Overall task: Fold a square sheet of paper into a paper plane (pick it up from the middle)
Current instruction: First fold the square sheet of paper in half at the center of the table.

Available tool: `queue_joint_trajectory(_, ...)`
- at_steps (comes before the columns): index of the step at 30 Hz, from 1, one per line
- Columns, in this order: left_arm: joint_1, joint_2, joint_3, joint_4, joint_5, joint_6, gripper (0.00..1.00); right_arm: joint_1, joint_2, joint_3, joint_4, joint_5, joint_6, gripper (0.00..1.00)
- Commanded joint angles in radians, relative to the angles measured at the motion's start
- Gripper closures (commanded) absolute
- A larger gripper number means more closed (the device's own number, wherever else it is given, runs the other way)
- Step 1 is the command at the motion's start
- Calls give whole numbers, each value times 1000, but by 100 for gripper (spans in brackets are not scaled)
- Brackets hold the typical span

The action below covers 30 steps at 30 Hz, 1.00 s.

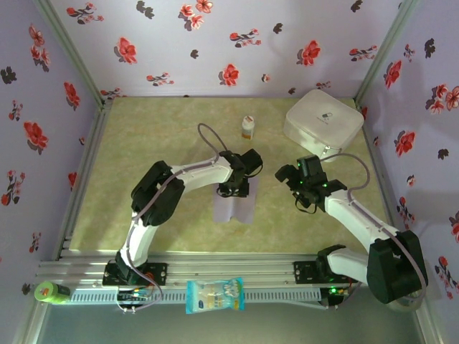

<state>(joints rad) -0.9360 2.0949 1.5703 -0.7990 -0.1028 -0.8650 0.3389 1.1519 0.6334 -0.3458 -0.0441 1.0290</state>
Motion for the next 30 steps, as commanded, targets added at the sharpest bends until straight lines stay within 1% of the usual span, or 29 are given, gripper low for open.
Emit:
queue_joint_trajectory(1, -4, -78, -14, 17, -43, 13, 62, -6, -19, 24, -43, 49, 8, 1)
queue_joint_trajectory(9, 4, -143, -5, 39, -25, 24, 62, -9, -61, 38, -80, 118, -44, 1)
queue_joint_trajectory(12, 12, -172, -7, 86, 38, 24, 61, -18, -89, 43, -84, 136, -87, 1)
queue_joint_trajectory(14, 26, -189, -17, 136, 109, 16, 60, -24, -108, 43, -79, 139, -119, 1)
queue_joint_trajectory(19, 64, -216, -80, 318, 295, -34, 58, -39, -165, 35, -84, 180, -152, 1)
queue_joint_trajectory(21, 83, -226, -139, 442, 387, -78, 58, -47, -188, 27, -78, 178, -166, 1)
queue_joint_trajectory(23, 103, -231, -217, 592, 470, -149, 59, -53, -208, 17, -59, 155, -181, 1)
queue_joint_trajectory(26, 121, -230, -310, 782, 533, -224, 60, -58, -222, -3, -20, 109, -188, 1)
queue_joint_trajectory(28, 123, -227, -331, 805, 537, -232, 60, -61, -221, -9, -8, 97, -183, 1)
queue_joint_trajectory(30, 124, -223, -333, 794, 536, -217, 59, -61, -216, -17, 4, 95, -177, 1)
